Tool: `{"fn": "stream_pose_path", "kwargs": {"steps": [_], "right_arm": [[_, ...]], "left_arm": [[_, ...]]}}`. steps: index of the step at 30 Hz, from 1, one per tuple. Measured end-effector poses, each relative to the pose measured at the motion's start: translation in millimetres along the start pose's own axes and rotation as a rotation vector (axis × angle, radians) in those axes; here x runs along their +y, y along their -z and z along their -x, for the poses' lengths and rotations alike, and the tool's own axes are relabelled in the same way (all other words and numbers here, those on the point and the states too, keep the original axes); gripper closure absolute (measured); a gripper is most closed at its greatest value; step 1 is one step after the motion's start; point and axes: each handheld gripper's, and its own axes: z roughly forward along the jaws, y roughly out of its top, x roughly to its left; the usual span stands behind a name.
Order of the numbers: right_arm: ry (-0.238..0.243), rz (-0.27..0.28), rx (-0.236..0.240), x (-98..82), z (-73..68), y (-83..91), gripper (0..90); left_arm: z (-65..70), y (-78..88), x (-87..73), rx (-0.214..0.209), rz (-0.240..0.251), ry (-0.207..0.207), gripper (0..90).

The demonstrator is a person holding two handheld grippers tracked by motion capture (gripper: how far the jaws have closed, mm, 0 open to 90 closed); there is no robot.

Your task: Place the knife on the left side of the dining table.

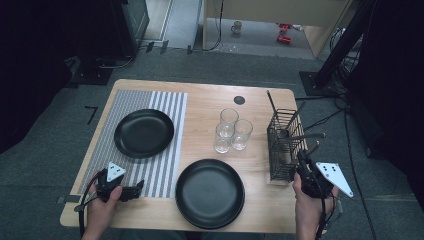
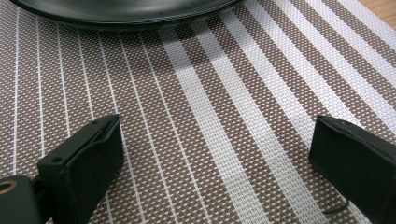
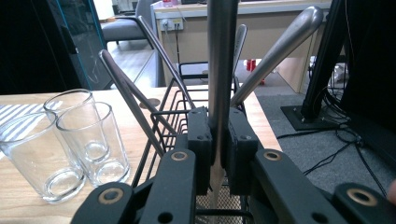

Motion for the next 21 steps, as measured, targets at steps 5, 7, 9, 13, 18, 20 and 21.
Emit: {"fn": "stream_pose_path", "kwargs": {"steps": [5, 7, 9, 13, 18, 20, 21], "right_arm": [[0.014, 0.005, -0.008, 0.0, -0.6, 0.1, 83.6], [0.016, 0.004, -0.018, 0.1, -2.2, 1.5, 83.7], [0.02, 0.007, -0.019, 0.0, -2.6, 1.6, 83.7], [0.013, 0.018, -0.021, 2.5, -2.8, 3.3, 83.8], [0.019, 0.038, -0.029, 11.5, -5.0, 8.4, 83.8], [0.023, 0.043, -0.023, 14.7, -6.3, 10.3, 83.8], [0.025, 0.045, -0.021, 15.9, -6.7, 11.1, 83.7]], "left_arm": [[0.0, 0.0, 0.0, 0.0, 0.0, 0.0, 3.3], [0.0, 0.0, 0.0, 0.0, 0.0, 0.0, 3.3], [0.0, 0.0, 0.0, 0.0, 0.0, 0.0, 3.3], [0.0, 0.0, 0.0, 0.0, 0.0, 0.0, 3.3], [0.0, 0.0, 0.0, 0.0, 0.0, 0.0, 3.3], [0.0, 0.0, 0.0, 0.0, 0.0, 0.0, 3.3], [0.0, 0.0, 0.0, 0.0, 0.0, 0.0, 3.3]]}}
